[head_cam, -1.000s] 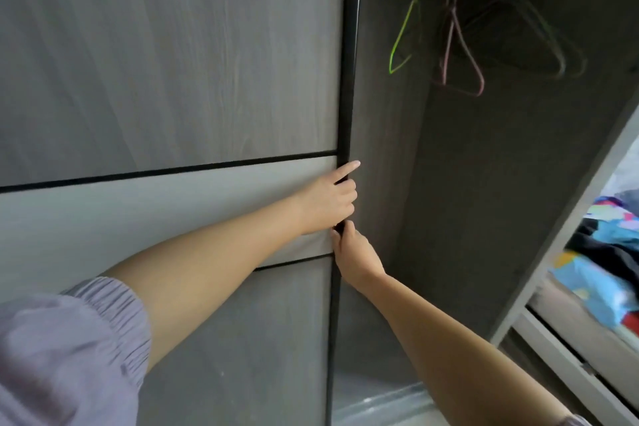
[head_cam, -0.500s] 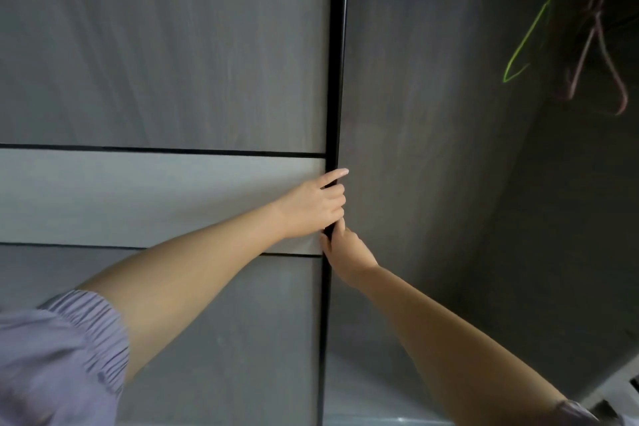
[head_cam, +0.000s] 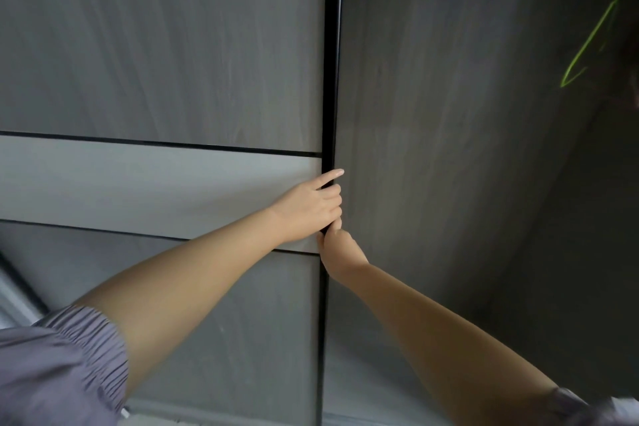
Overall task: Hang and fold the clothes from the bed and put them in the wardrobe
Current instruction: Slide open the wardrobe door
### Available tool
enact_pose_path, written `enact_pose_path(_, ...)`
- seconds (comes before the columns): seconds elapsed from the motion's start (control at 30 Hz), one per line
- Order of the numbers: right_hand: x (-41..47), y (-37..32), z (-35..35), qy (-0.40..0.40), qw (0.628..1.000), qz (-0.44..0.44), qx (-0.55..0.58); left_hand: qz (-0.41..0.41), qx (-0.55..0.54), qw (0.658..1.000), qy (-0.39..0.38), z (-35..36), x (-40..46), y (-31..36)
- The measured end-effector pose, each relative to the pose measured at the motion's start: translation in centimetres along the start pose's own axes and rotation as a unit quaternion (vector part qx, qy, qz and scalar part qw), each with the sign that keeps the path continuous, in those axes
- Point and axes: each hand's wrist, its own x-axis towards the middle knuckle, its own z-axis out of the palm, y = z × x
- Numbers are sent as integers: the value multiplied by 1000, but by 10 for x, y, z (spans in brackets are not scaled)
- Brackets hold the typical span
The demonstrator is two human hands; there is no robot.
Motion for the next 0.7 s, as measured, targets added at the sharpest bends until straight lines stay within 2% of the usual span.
enact_pose_path(0.1,1,-2,-3,19,988,-54,-146,4,-12,1000,10,3,-2,-1)
enact_pose_path(0.23,-2,-3,-3,-25,983,-53,-172,16,-12,999,33,8,-5,-2)
enact_pose_path(0.3,-1,-3,-3,-20,991,-46,-127,17,-11,999,49,11,-5,-4)
enact_pose_path(0.33,0,-1,-2,-19,997,-26,-69,14,-16,998,59,11,-5,-3)
enact_pose_path(0.37,0,1,-1,-30,998,12,50,8,-31,998,49,11,-5,-3)
enact_pose_path(0.4,0,5,-5,-32,983,44,175,0,-44,998,40,9,-4,-3)
enact_pose_path(0.47,-3,17,-7,-25,945,68,319,-23,-68,997,3,6,1,0)
enact_pose_path(0.53,-15,37,-2,-7,931,100,351,-50,-106,993,1,1,12,7)
enact_pose_path(0.6,-36,63,7,-24,922,159,352,-61,-185,981,-15,-4,32,24)
enact_pose_path(0.7,-82,111,27,-22,912,250,325,-113,-378,916,-68,-21,83,53)
